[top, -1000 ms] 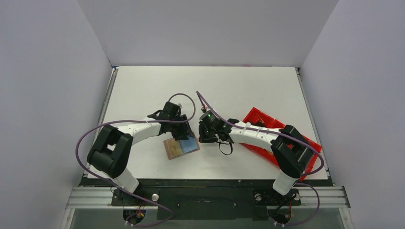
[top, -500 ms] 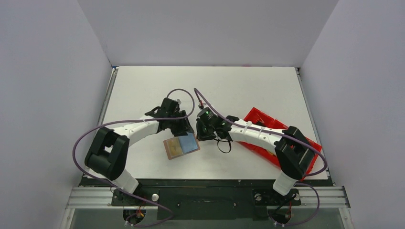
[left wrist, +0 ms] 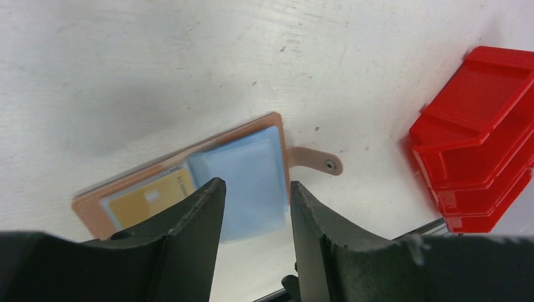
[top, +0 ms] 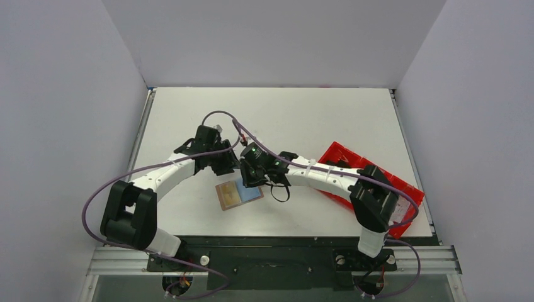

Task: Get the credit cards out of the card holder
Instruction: Remove the credit card from the card holder.

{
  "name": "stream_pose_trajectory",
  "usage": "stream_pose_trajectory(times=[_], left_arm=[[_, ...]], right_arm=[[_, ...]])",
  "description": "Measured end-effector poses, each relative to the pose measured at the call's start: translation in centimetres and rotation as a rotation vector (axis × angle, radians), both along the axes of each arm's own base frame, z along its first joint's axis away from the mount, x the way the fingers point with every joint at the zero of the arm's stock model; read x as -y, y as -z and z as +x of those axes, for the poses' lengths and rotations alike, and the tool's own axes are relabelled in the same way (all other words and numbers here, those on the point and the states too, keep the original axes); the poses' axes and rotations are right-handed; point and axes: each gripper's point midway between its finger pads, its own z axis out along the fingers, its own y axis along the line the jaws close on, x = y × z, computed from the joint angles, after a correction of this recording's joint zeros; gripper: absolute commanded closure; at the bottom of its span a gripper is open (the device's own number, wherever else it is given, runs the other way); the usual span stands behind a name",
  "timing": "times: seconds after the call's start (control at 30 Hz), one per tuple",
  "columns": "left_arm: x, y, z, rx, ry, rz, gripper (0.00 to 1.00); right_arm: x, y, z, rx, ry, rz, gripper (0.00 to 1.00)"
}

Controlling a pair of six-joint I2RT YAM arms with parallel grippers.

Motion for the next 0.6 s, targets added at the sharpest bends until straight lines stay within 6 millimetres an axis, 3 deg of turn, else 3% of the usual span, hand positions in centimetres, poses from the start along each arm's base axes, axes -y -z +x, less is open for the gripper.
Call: stream_pose_trajectory(times=[0.2,0.37,0.6], left_arm=[[-3.8,0.7,-0.9,-0.022,-0.097,0.07,0.6],[-7.9,1.6,-2.2,-0.042,-0.208,0.118,0.6],[-9.0,2.7,-4.2,-0.078,-0.231,0.121,0.69]], right_arm=[[-2.5,0.8,-0.4,-0.006,-0.052,-0.02,0.72],[-3.9,3.2,-0.3,-0.027,-0.085,-0.058,0.69],[-4.3,6.5,-0.4,-0.071,-0.099,-0.106,0.69]])
